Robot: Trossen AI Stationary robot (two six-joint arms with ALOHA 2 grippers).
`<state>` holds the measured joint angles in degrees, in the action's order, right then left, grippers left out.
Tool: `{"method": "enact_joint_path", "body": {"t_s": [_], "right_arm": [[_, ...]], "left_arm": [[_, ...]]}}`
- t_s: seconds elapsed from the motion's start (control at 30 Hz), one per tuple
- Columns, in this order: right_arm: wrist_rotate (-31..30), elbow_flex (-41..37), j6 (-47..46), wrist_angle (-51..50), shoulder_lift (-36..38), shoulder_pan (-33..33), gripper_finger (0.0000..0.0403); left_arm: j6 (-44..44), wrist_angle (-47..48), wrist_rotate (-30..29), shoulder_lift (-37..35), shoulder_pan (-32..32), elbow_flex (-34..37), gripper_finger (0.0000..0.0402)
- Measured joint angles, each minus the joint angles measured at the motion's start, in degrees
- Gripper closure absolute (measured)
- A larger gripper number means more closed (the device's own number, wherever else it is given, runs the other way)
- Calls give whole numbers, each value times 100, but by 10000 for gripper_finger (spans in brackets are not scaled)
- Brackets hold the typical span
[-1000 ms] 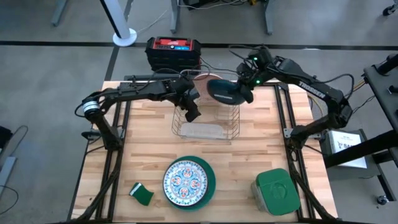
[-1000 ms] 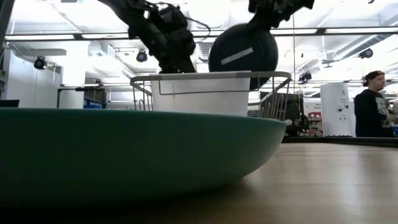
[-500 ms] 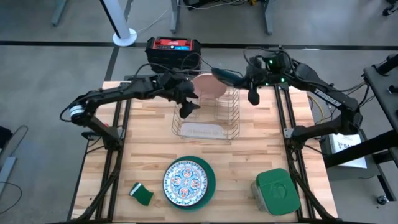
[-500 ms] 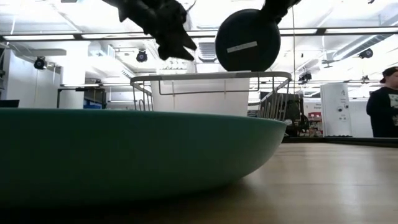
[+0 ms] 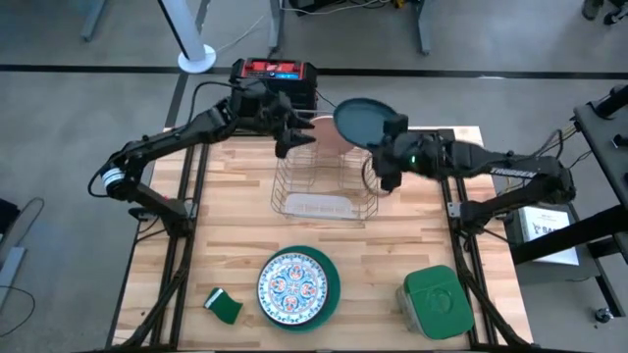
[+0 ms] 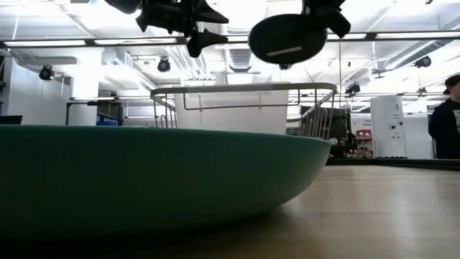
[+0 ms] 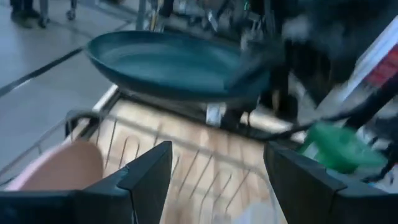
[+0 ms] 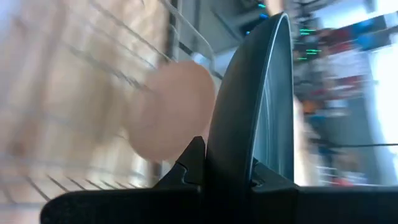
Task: Sort dishes
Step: Put the dark green plate in the dishwasher rack
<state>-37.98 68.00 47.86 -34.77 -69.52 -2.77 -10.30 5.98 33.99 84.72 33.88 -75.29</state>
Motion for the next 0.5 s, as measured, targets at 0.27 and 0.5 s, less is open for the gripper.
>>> {"method": "enact_joint_path", "body": {"t_s": [0.27, 0.5], "right_arm": [[-2313, -1229, 2197, 1731, 0, 1067, 391], [-2880, -2522, 5207, 4744, -4, 1330, 391]], "left_arm": [[-877, -783, 331, 13, 271, 0, 157], [-1283, -1047, 1010, 64, 225, 0, 157]]}}
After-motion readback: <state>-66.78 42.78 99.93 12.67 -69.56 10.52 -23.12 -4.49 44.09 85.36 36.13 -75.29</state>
